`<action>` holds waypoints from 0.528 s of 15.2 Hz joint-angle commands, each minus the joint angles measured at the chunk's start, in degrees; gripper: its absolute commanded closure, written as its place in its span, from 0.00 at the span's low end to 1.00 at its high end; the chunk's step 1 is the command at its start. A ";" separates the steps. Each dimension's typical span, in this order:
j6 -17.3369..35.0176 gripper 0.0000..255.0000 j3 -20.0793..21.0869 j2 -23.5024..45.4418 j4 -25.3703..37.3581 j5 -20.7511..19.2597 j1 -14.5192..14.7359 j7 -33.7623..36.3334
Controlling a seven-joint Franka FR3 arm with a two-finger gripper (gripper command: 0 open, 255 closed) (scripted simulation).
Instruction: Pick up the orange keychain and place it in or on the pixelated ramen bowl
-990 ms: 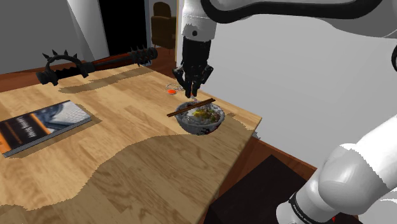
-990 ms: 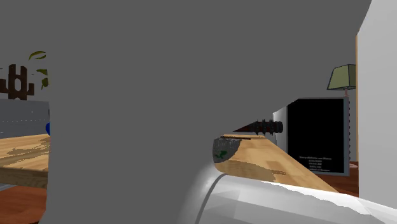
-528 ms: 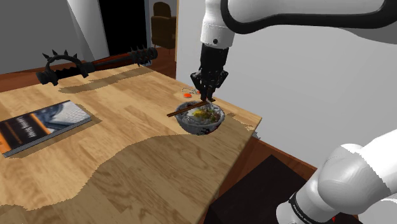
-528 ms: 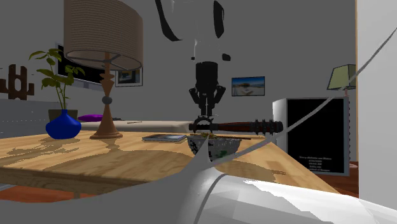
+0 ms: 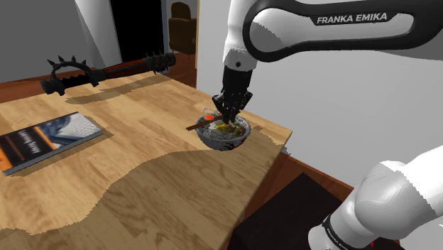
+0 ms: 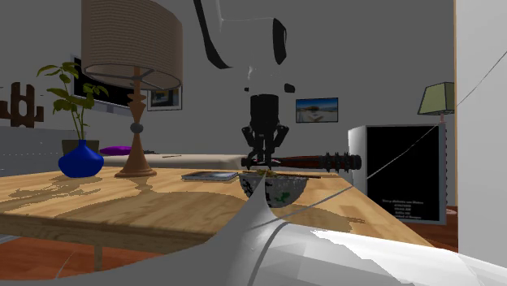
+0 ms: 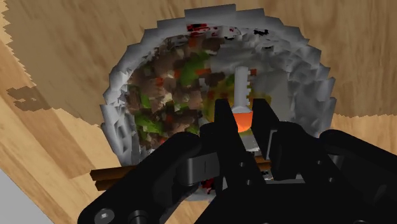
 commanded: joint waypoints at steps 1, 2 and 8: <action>1.83 1.00 0.20 0.25 -1.56 0.03 0.05 0.04; 2.61 1.00 0.26 0.29 -2.29 0.06 0.07 0.03; 3.11 1.00 0.32 0.32 -2.76 0.08 0.07 0.02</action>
